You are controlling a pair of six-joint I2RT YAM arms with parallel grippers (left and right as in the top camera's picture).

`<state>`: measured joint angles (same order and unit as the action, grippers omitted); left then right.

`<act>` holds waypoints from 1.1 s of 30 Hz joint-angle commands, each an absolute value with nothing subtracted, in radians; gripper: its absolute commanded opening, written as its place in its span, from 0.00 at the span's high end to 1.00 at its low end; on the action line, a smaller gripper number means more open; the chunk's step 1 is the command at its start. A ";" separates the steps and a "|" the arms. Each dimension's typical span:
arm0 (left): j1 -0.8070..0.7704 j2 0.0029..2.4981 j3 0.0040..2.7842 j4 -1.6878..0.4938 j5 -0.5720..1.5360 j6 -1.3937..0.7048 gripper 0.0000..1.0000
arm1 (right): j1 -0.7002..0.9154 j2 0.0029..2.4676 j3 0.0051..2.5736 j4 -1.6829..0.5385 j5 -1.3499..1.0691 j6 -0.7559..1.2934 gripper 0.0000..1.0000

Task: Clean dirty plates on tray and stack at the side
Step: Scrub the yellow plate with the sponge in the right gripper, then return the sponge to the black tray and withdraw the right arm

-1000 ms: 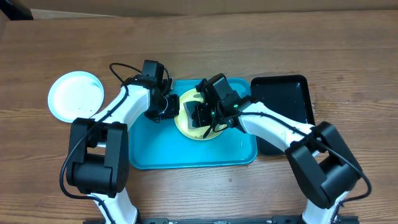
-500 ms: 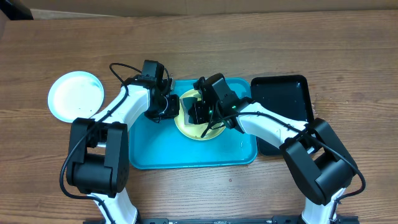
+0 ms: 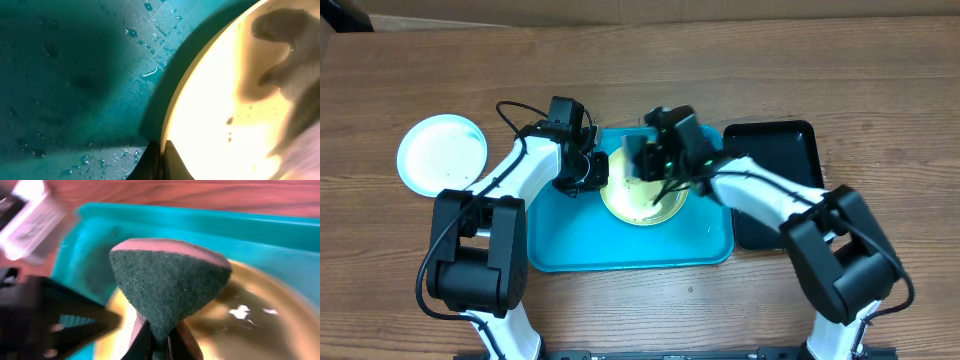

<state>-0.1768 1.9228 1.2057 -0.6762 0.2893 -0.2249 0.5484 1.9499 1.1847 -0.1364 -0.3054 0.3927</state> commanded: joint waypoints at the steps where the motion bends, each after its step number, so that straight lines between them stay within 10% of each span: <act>1: -0.184 1.934 1.201 -0.676 0.304 -0.205 0.96 | 0.437 1.830 1.242 -0.212 -0.315 0.396 0.96; 16: -0.184 1.934 1.201 -0.675 0.304 -0.206 0.96 | 0.068 1.676 1.221 -0.843 -0.281 0.203 0.96; 33: -0.184 1.937 1.199 -0.677 0.305 -0.205 0.96 | 0.101 1.700 1.094 -0.838 -0.086 0.150 0.96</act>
<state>-0.1768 1.9228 1.2053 -0.6762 0.2893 -0.2249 0.0990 1.6955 1.1091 -0.8459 -0.1181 0.1917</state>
